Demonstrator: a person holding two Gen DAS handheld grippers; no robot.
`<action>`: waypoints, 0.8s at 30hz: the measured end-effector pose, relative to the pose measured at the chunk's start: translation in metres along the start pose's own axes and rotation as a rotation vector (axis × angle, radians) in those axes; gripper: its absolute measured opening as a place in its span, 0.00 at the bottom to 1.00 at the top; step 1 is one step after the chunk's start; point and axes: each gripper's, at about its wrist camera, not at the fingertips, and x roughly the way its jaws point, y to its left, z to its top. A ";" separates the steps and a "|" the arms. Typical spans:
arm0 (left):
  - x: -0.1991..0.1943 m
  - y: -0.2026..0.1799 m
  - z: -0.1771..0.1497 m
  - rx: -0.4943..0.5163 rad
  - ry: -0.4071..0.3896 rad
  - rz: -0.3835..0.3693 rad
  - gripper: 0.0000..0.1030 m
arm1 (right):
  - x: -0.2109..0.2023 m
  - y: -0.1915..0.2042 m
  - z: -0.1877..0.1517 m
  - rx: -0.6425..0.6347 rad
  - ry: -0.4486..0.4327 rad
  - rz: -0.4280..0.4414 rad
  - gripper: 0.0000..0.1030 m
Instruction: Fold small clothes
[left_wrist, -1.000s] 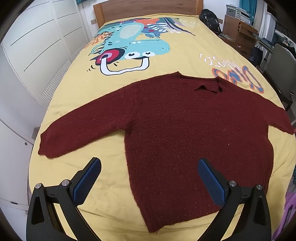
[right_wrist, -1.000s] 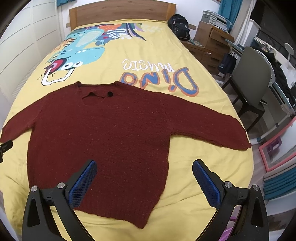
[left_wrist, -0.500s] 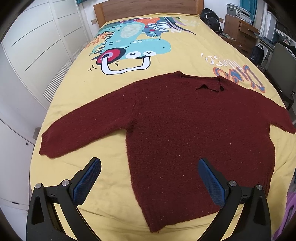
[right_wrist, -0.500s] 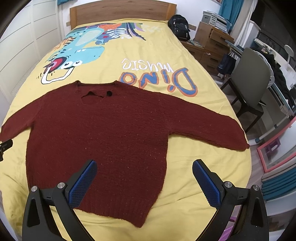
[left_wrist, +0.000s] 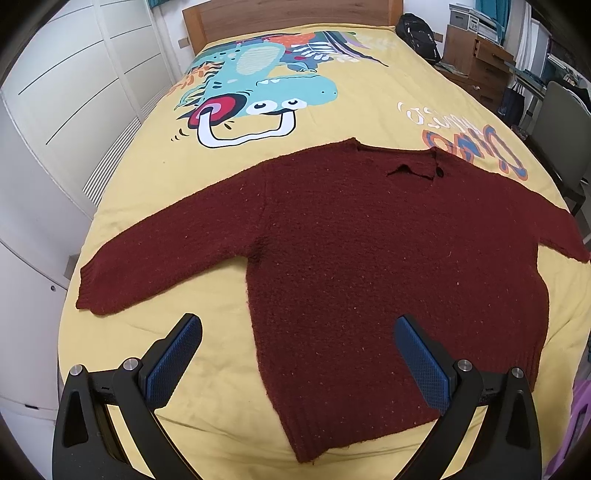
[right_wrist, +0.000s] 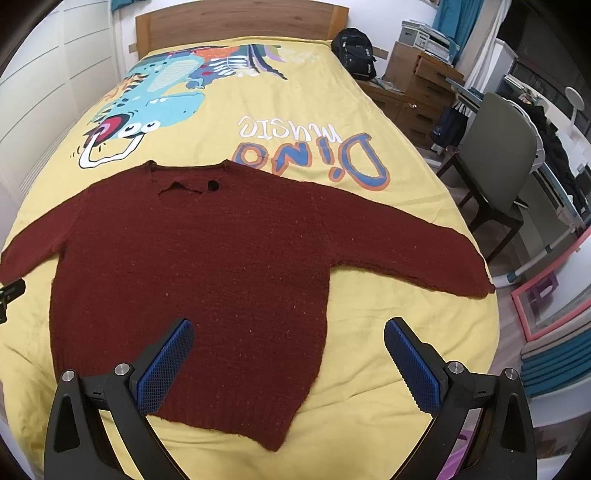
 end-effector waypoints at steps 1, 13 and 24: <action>0.000 0.000 0.000 0.001 0.001 0.000 0.99 | 0.000 0.000 0.000 -0.001 0.001 0.000 1.00; 0.001 0.000 -0.001 -0.003 0.001 -0.005 0.99 | -0.001 0.006 0.000 -0.021 0.002 0.001 1.00; 0.002 0.003 0.000 -0.004 0.005 -0.005 0.99 | -0.003 0.009 0.001 -0.033 -0.002 0.003 1.00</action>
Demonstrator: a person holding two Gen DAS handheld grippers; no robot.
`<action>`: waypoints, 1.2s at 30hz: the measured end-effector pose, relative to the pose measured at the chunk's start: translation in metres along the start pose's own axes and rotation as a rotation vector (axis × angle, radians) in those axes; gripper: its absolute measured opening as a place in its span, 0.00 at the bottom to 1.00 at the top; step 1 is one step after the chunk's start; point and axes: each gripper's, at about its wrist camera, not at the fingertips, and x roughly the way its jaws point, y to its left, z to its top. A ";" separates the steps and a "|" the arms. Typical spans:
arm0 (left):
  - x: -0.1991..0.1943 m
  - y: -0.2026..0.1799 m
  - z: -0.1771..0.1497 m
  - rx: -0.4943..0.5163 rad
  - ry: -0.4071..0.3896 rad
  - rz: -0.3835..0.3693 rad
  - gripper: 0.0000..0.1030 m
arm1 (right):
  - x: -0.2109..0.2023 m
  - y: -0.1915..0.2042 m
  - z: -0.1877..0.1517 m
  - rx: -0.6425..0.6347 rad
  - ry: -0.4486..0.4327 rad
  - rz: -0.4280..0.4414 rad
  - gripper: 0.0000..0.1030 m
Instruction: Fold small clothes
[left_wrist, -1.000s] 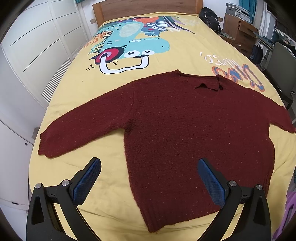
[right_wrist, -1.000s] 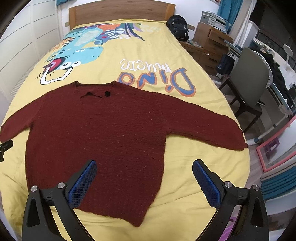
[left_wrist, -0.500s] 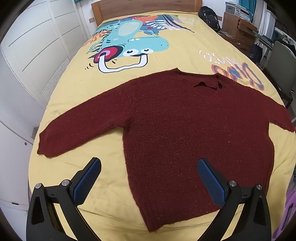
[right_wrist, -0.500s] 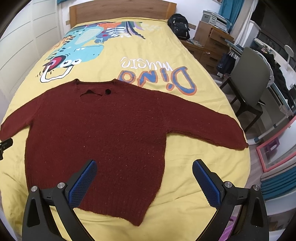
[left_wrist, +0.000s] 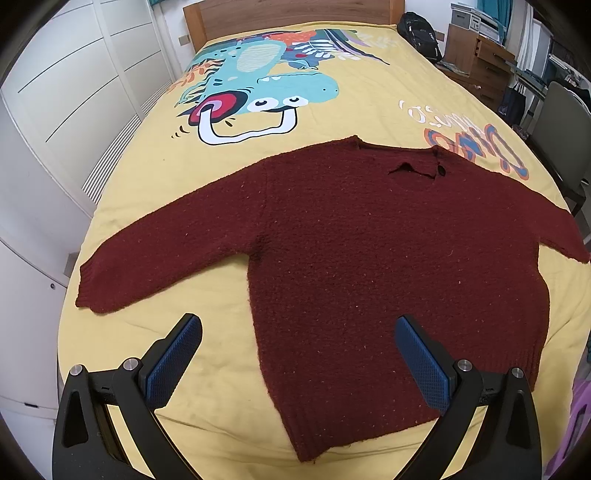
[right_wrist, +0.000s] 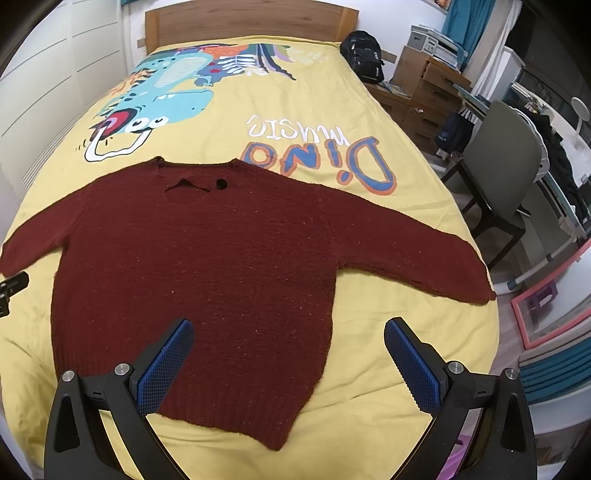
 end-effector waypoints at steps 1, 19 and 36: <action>0.000 0.000 0.000 0.000 0.001 0.001 0.99 | 0.000 0.000 0.000 0.000 0.001 0.000 1.00; 0.012 -0.005 0.010 0.024 0.020 -0.016 0.99 | 0.036 -0.044 0.005 0.082 -0.002 -0.023 1.00; 0.092 -0.023 0.072 0.059 0.096 -0.060 0.99 | 0.201 -0.268 0.004 0.540 0.149 -0.102 1.00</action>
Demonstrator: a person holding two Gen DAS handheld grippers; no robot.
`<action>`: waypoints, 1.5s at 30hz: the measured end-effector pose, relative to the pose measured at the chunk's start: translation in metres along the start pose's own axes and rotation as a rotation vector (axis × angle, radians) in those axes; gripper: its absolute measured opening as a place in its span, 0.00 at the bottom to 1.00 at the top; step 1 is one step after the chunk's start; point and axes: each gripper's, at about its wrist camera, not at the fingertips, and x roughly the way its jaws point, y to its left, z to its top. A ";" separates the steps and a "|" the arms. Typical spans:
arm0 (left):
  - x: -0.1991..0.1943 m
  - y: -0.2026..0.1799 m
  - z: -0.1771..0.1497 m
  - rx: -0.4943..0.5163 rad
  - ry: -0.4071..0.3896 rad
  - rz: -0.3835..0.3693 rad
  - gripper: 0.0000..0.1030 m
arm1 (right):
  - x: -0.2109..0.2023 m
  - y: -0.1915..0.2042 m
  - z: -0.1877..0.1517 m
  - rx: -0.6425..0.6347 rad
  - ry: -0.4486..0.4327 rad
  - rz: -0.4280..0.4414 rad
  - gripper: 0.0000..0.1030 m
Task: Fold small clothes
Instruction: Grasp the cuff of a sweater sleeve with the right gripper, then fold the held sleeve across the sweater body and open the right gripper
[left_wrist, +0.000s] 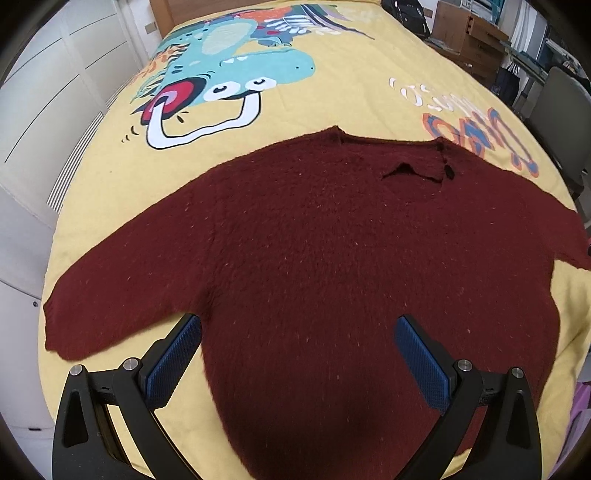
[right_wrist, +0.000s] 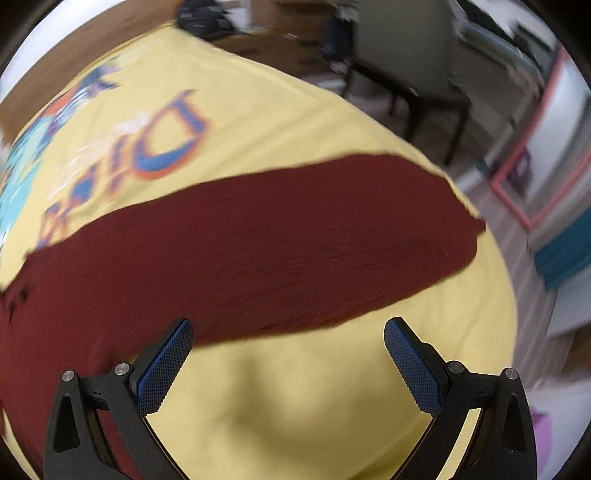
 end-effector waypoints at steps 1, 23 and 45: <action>0.005 -0.001 0.002 0.003 0.005 -0.005 0.99 | 0.010 -0.009 0.004 0.032 0.019 -0.019 1.00; 0.051 0.032 -0.014 -0.041 0.083 0.047 0.99 | 0.045 -0.085 0.069 0.283 0.032 0.006 0.14; 0.024 0.055 -0.009 -0.054 -0.005 -0.009 0.99 | -0.153 0.242 0.051 -0.364 -0.228 0.373 0.13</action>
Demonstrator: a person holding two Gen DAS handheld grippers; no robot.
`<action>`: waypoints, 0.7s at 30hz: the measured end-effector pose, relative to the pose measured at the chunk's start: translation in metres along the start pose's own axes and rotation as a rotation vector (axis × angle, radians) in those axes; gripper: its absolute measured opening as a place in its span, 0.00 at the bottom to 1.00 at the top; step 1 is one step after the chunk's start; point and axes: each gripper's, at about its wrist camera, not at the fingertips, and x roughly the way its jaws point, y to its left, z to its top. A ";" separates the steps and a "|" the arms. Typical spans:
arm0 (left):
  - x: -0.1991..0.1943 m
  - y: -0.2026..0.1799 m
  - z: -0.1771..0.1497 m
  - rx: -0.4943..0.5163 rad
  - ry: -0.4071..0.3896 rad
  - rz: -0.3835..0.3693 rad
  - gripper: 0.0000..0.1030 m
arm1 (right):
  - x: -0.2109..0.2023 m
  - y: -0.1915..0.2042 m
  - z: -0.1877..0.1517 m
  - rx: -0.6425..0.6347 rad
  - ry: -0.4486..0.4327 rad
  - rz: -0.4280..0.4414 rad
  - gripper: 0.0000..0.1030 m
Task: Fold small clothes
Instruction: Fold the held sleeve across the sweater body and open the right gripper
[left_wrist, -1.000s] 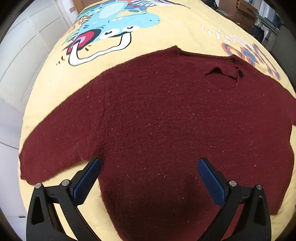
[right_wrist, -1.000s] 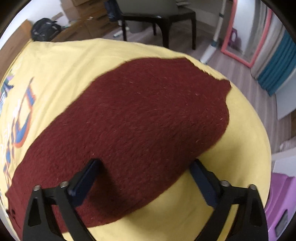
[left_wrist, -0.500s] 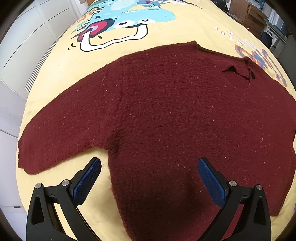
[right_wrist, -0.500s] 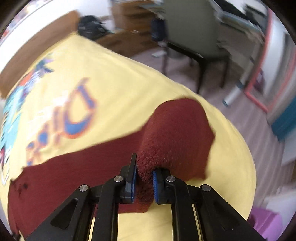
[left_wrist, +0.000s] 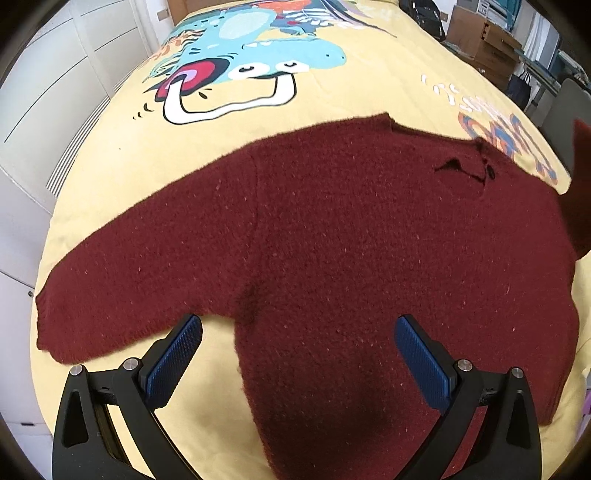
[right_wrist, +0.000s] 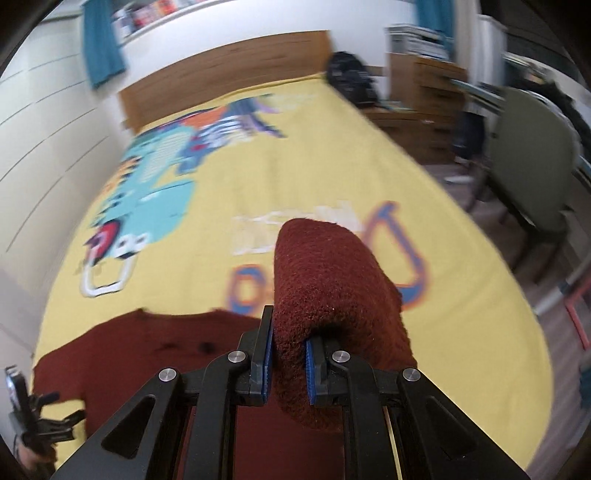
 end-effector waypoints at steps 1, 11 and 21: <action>0.000 0.003 0.002 -0.004 -0.004 -0.003 0.99 | 0.005 0.012 0.000 -0.015 0.008 0.016 0.13; 0.007 0.020 0.005 -0.019 0.001 0.012 0.99 | 0.103 0.109 -0.069 -0.147 0.276 0.084 0.14; 0.018 0.027 -0.003 -0.030 0.043 0.005 0.99 | 0.159 0.128 -0.133 -0.231 0.438 0.036 0.35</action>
